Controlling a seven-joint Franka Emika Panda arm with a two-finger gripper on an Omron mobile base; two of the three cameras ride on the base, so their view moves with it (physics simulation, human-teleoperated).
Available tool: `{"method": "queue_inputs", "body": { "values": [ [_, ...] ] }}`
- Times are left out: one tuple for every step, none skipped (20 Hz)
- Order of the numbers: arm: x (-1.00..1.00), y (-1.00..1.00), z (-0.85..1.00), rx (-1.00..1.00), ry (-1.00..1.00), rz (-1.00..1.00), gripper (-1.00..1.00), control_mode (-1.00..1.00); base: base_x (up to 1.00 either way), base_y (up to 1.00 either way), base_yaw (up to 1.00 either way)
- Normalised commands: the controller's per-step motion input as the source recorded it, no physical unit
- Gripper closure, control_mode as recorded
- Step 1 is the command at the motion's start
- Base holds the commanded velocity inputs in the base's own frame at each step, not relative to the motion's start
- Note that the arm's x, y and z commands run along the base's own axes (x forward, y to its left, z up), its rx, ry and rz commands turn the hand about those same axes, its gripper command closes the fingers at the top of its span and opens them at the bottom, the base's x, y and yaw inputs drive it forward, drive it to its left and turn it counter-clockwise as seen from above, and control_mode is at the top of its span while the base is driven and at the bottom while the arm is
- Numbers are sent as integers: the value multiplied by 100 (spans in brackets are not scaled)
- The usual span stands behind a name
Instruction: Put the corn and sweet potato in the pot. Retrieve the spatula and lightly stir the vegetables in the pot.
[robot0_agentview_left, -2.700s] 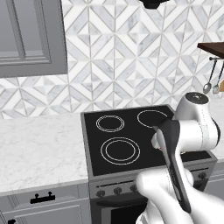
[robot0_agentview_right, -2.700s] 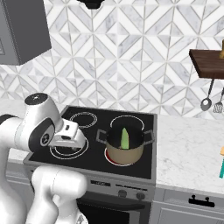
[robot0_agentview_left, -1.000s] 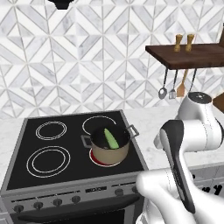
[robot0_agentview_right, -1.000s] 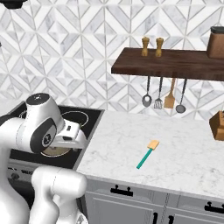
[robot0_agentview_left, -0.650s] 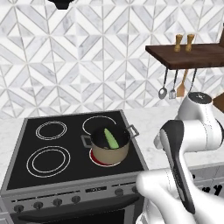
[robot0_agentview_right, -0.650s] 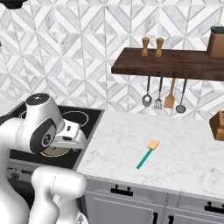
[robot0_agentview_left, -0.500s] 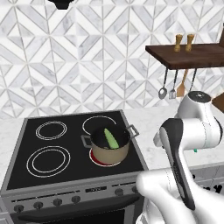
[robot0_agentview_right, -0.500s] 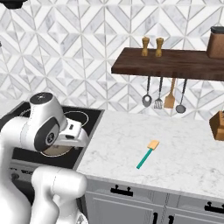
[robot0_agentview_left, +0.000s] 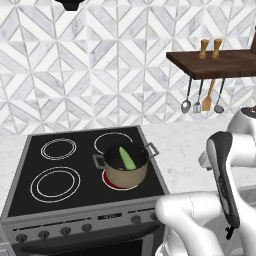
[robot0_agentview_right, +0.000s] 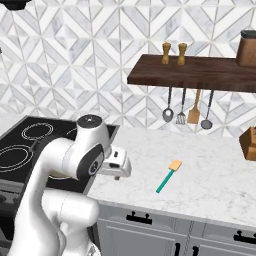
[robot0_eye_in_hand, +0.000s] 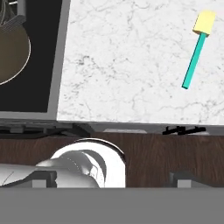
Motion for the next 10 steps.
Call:
{"method": "queue_inputs", "body": {
  "values": [
    [23,-81,-23,0,4,0,-100,-100,0,0,0],
    [19,-79,-19,0,2,0,-100,-100,0,0,0],
    [14,-76,-16,0,1,0,-100,-100,0,0,0],
    [15,-69,-21,0,5,0,-100,-100,0,0,0],
    [18,-64,-20,0,4,0,-100,-100,0,0,0],
    [25,-61,-15,0,2,0,-100,-100,0,0,0],
    [27,-62,-10,0,1,0,-100,-100,0,0,0],
    [21,-58,-8,0,0,0,-100,-100,0,0,0],
    [22,-51,-6,0,0,0,-100,-100,0,0,0],
    [16,-49,-1,0,0,0,-100,-100,0,0,0]
  ]
}}
